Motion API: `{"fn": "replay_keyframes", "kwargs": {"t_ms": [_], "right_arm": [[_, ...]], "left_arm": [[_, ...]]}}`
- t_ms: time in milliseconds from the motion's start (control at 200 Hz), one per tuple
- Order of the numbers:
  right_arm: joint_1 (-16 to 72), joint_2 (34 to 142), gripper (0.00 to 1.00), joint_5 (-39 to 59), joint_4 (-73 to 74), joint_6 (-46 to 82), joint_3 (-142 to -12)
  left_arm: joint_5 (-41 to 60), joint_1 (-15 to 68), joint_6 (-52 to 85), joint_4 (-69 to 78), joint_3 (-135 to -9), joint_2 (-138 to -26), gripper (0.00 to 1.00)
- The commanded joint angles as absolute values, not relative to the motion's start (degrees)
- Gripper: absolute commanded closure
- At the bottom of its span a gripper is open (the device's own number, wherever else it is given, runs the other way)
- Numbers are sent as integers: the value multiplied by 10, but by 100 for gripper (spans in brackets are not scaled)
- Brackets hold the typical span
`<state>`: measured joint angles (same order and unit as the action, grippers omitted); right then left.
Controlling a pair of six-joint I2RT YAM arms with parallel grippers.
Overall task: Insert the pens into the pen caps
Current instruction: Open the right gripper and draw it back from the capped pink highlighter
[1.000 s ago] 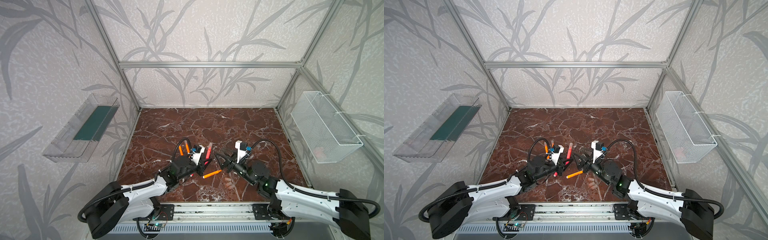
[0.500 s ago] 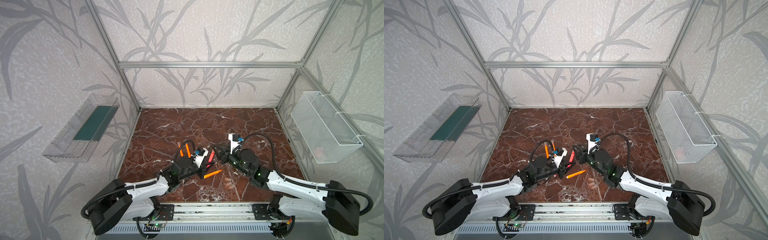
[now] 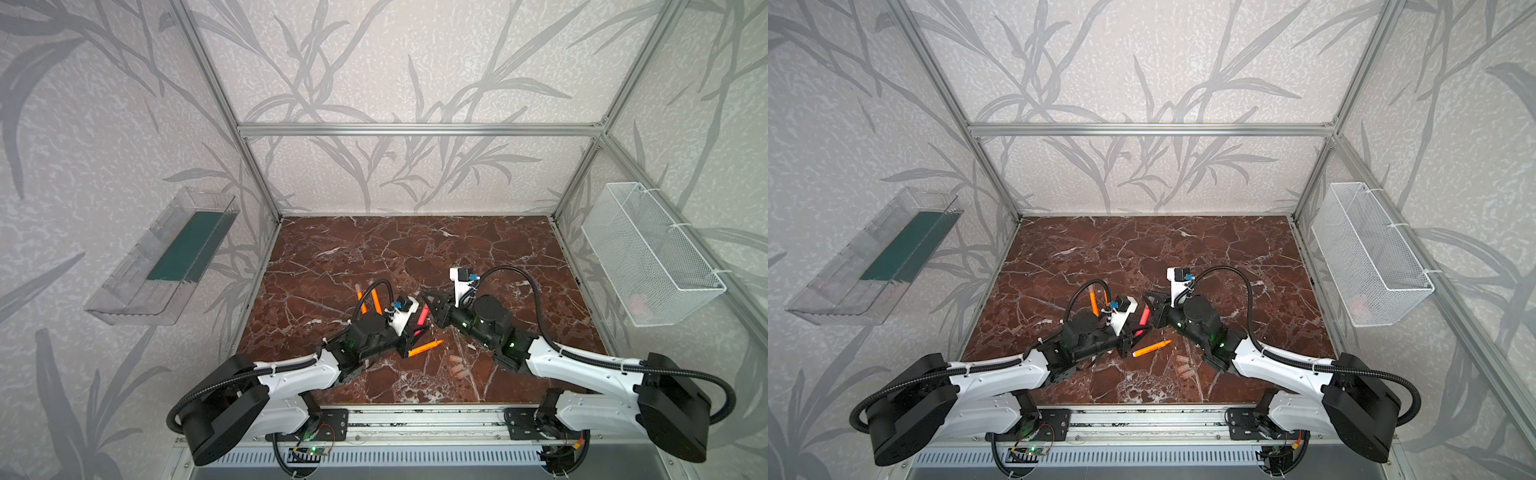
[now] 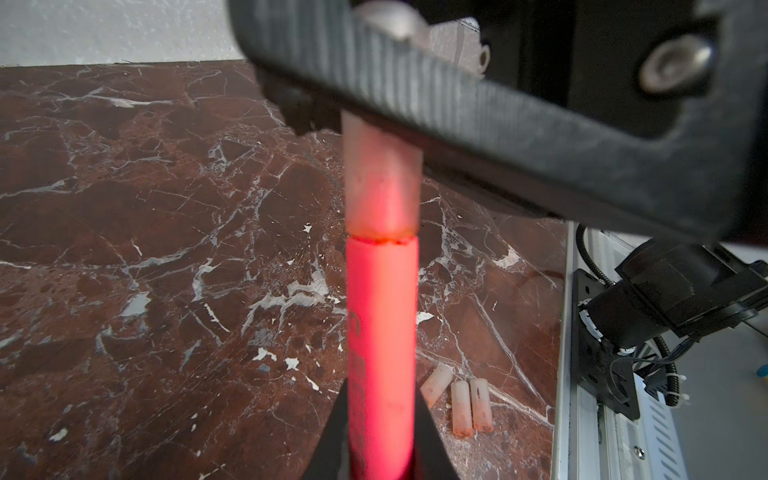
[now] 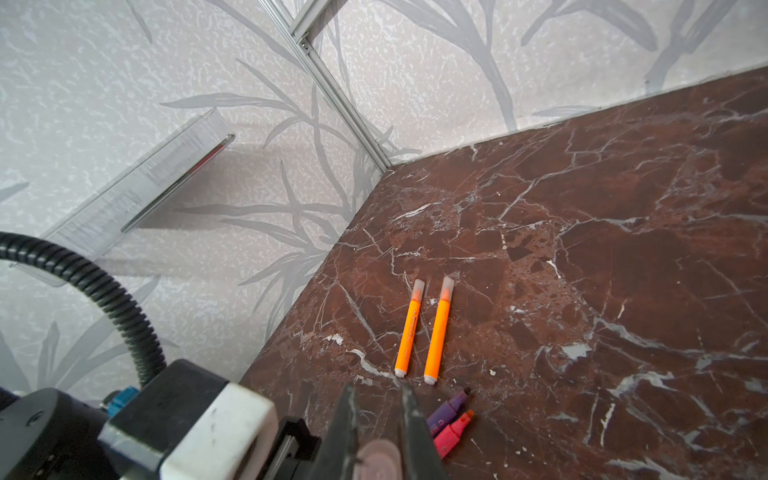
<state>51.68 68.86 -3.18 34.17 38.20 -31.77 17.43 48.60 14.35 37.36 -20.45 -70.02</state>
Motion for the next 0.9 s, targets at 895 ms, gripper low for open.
{"fn": "replay_keyframes", "kwargs": {"t_ms": [895], "right_arm": [[652,784,100,-89,397,465,-286]], "left_arm": [[24,390,110,310,-349,-630,100]]}}
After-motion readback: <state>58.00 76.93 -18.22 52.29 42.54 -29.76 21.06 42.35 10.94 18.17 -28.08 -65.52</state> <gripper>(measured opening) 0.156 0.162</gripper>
